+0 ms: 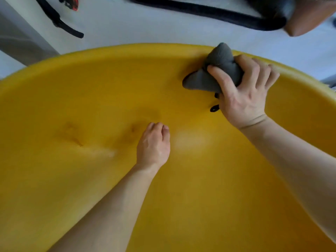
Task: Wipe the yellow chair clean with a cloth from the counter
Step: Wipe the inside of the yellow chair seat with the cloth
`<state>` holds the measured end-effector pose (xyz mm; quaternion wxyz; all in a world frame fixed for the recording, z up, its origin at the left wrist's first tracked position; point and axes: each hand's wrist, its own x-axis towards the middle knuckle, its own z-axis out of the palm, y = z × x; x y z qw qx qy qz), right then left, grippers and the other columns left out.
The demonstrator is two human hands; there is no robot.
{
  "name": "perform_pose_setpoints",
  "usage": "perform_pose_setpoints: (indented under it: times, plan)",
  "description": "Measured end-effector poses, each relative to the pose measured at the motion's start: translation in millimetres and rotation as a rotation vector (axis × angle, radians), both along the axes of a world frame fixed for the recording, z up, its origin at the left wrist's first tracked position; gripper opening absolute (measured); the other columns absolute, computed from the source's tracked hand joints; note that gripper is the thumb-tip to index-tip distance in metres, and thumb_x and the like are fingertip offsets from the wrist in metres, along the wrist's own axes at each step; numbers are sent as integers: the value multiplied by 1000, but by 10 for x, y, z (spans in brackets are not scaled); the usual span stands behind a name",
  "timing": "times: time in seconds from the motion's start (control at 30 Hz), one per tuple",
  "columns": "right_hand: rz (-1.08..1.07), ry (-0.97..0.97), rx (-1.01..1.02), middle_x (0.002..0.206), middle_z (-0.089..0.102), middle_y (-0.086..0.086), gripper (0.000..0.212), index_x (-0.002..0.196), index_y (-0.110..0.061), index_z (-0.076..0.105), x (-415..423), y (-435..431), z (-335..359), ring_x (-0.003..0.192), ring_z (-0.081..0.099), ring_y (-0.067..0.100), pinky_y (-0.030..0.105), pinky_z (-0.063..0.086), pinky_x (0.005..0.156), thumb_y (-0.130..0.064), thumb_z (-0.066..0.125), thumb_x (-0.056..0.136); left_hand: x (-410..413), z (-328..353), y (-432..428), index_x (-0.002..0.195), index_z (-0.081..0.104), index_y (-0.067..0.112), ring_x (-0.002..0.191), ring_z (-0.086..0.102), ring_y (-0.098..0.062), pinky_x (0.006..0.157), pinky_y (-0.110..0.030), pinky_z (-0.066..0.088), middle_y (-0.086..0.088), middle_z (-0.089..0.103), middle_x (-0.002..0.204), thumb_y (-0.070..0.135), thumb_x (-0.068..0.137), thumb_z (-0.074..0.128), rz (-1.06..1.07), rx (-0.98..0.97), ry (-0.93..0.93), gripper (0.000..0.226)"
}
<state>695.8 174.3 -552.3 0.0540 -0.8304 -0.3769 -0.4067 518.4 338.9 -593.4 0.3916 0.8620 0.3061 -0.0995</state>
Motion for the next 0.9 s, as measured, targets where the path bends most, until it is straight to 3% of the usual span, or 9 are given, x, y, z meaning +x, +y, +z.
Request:
perform_pose_setpoints:
  times: [0.17, 0.27, 0.33, 0.4, 0.47, 0.57, 0.7, 0.8, 0.9]
  plan:
    - [45, 379, -437, 127, 40, 18, 56, 134, -30, 55, -674, -564, -1033, 99, 45, 35, 53, 35, 84, -22, 58, 79, 24, -60, -6, 104, 62, 14, 105, 53, -29, 89, -38, 36, -7, 57, 112, 31, 104, 39, 31, -18, 8, 29]
    - [17, 627, -542, 126, 45, 21, 61, 136, -27, 50, -1622, -950, -1581, 94, 49, 37, 56, 37, 84, -32, 70, 79, -182, -341, -84, 108, 63, 14, 107, 53, -31, 90, -39, 35, -9, 57, 115, 31, 104, 39, 3, 5, 59, 29]
    - [150, 700, -614, 126, 48, 19, 55, 137, -29, 51, -2180, -1061, -1707, 94, 52, 37, 56, 39, 83, -35, 62, 83, -405, -527, -228, 110, 63, 14, 109, 54, -34, 91, -39, 36, -12, 56, 116, 32, 104, 39, -34, 4, 140, 31]
    - [324, 690, -716, 126, 52, 16, 48, 136, -32, 53, -2306, -1136, -1680, 95, 51, 35, 54, 40, 82, -29, 47, 88, -627, -623, -436, 110, 62, 13, 110, 54, -36, 92, -41, 36, -14, 56, 116, 33, 104, 38, -81, -33, 233, 32]
    - [345, 591, -764, 126, 55, 15, 46, 134, -33, 57, -1948, -1206, -1561, 98, 47, 33, 52, 38, 84, -24, 51, 89, -757, -621, -635, 111, 62, 14, 112, 54, -36, 93, -41, 38, -13, 56, 117, 34, 104, 39, -114, -87, 287, 31]
    - [46, 334, -626, 130, 50, 16, 53, 137, -34, 56, -968, -1280, -1115, 105, 41, 33, 51, 36, 88, -27, 64, 85, -732, -559, -813, 113, 62, 19, 113, 55, -32, 95, -40, 42, -9, 57, 121, 32, 103, 42, -111, -115, 271, 26]
    - [-261, 94, -358, 130, 41, 9, 42, 137, -40, 52, -268, -1461, -410, 109, 43, 31, 48, 35, 89, -25, 51, 99, -495, -473, -1016, 109, 63, 20, 111, 56, -30, 92, -36, 41, -8, 59, 119, 27, 100, 47, -83, -78, 202, 20]
    - [-408, 416, -374, 130, 51, 17, 51, 140, -39, 49, -834, -1566, -698, 106, 47, 38, 54, 38, 88, -25, 55, 92, -404, -415, -1157, 107, 62, 21, 109, 57, -29, 91, -35, 40, -8, 59, 118, 27, 99, 48, -103, -96, 180, 17]
    - [-248, 798, -535, 118, 53, 16, 60, 140, -39, 48, -2036, -1512, -1305, 96, 44, 35, 54, 44, 78, -29, 68, 84, -506, -411, -1162, 105, 60, 23, 109, 57, -29, 93, -38, 42, -6, 57, 117, 29, 98, 49, -188, -87, 186, 15]
